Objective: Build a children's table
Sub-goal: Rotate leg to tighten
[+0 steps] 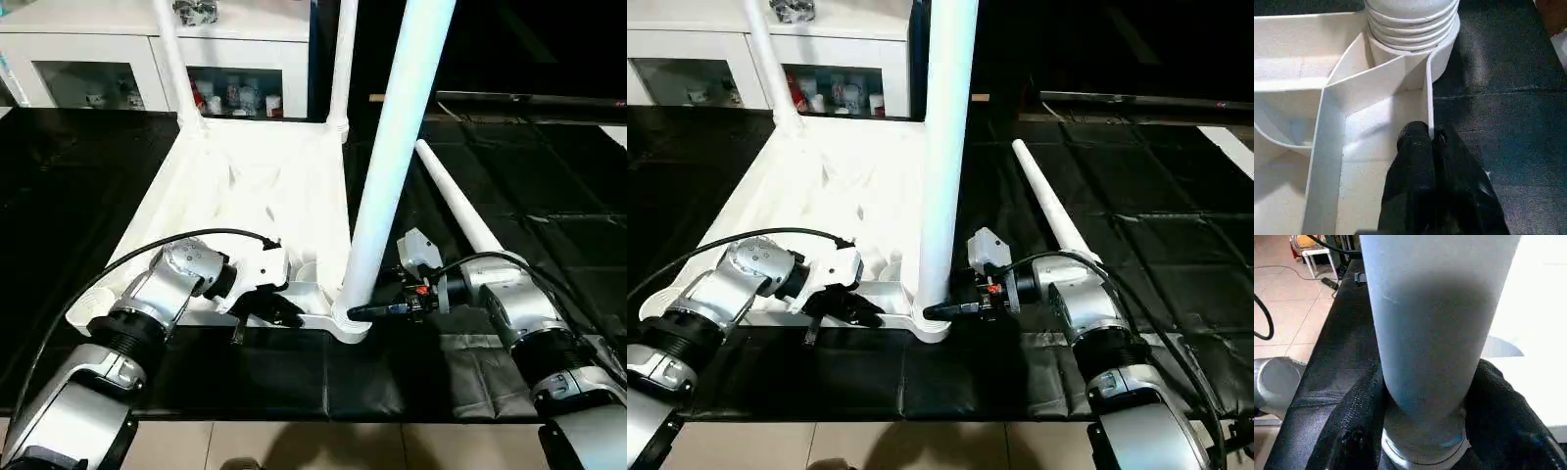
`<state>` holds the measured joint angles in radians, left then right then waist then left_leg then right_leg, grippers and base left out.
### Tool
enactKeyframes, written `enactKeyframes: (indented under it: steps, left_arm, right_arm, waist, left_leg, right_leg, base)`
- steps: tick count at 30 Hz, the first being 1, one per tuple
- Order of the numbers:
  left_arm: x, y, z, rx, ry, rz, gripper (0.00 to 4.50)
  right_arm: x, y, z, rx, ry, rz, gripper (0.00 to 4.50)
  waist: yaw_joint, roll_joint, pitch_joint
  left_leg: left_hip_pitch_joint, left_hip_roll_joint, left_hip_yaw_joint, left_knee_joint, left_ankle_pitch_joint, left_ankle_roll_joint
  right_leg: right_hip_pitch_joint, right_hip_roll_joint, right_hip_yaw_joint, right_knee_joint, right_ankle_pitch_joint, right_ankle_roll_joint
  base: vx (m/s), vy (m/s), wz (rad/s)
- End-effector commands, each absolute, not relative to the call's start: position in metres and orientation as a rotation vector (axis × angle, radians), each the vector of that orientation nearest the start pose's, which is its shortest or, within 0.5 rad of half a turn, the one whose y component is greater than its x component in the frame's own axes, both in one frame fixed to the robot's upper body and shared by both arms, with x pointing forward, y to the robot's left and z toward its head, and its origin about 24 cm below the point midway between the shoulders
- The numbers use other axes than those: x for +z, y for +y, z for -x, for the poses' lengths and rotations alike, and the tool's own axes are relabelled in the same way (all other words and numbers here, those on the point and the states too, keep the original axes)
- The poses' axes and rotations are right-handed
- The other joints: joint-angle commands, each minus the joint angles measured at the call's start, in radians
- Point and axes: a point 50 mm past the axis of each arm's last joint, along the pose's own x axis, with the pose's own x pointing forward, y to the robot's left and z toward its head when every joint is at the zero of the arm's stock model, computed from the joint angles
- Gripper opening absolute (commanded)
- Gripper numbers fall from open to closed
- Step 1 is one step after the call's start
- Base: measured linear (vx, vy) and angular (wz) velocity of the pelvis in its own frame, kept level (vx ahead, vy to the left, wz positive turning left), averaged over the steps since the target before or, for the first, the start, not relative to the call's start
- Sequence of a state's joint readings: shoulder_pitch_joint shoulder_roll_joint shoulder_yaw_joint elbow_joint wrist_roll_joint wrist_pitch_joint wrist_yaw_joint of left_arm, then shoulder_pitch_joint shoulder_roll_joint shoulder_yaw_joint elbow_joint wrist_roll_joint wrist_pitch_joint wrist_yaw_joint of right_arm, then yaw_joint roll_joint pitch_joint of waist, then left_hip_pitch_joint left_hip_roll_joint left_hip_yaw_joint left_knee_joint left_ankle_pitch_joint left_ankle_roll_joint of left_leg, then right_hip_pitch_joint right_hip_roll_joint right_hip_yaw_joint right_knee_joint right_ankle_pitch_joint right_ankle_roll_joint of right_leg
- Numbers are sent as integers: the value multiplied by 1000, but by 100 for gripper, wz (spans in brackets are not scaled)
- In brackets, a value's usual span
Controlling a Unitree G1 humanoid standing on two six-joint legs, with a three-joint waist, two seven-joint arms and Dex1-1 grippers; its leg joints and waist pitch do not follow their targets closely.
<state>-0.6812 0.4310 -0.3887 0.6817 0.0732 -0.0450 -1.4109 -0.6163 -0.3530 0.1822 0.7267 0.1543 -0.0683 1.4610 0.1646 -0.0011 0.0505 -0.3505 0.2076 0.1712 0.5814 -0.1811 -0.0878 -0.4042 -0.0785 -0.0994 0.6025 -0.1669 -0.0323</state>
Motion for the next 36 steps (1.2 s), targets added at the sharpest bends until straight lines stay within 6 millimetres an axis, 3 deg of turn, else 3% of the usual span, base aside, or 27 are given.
enactKeyframes:
  steps: [1, 7, 8, 11, 12, 14, 23, 24, 29, 36]
  left_arm:
    - [51, 136, -311, -1629, 573, -622, 0]
    - [50, 137, -311, -1620, 573, -620, 0]
    - [50, 137, -311, -1618, 572, -620, 0]
    - [50, 137, -311, -1617, 572, -621, 0]
    - [50, 136, -311, -1618, 572, -621, 0]
    - [50, 137, -311, -1618, 572, -622, 0]
    - [50, 136, -310, -1624, 572, -628, 0]
    - [50, 136, -310, -1624, 572, -629, 0]
    - [50, 136, -311, -1623, 574, -628, 0]
    - [50, 135, -311, -1622, 573, -623, 0]
  right_arm:
    - [53, -140, -306, 1572, 311, 184, 206]
    - [51, -140, -309, 1516, 335, 150, 204]
    - [52, -140, -310, 1510, 340, 132, 259]
    - [54, -140, -312, 1499, 342, 104, 278]
    - [55, -140, -312, 1501, 342, 103, 306]
    - [55, -139, -313, 1498, 334, 117, 320]
    - [60, -135, -312, 1520, 285, 82, 320]
    - [61, -134, -312, 1521, 281, 77, 292]
    - [64, -135, -312, 1538, 257, 70, 245]
    - [61, -134, -307, 1565, 275, 57, 208]
  waist:
    - [-9, -7, -71]
    - [-9, -8, -70]
    - [-10, -8, -69]
    - [-12, -6, -68]
    - [-12, -7, -69]
    - [-11, -6, -70]
    - [-12, -5, -69]
    - [-12, -5, -69]
    - [-12, -5, -69]
    - [-8, -5, -69]
  left_leg:
    - [3, 30, 1, -60, -167, 61]
    - [2, 29, 1, -60, -166, 62]
    - [1, 28, 0, -61, -171, 61]
    - [3, 29, -1, -62, -190, 54]
    - [4, 31, -1, -62, -187, 49]
    - [4, 31, -1, -61, -185, 48]
    - [3, 30, -2, -62, -194, 46]
    - [4, 31, -2, -62, -195, 47]
    - [4, 31, -2, -62, -196, 46]
    - [4, 30, -2, -62, -192, 46]
  right_leg:
    - [55, -72, 53, -65, -259, -181]
    - [55, -72, 53, -66, -262, -179]
    - [56, -72, 53, -67, -273, -176]
    - [54, -73, 52, -73, -321, -165]
    - [53, -74, 53, -71, -310, -166]
    - [53, -73, 54, -68, -292, -171]
    - [54, -74, 54, -69, -293, -171]
    - [53, -73, 54, -69, -290, -173]
    - [53, -73, 54, -69, -289, -174]
    - [53, -74, 54, -69, -293, -169]
  base:
    - [0, 0, 0]
    - [0, 0, 0]
    - [0, 0, 0]
    - [0, 0, 0]
    - [0, 0, 0]
    - [0, 0, 0]
    - [0, 0, 0]
    - [0, 0, 0]
    - [0, 0, 0]
    - [0, 0, 0]
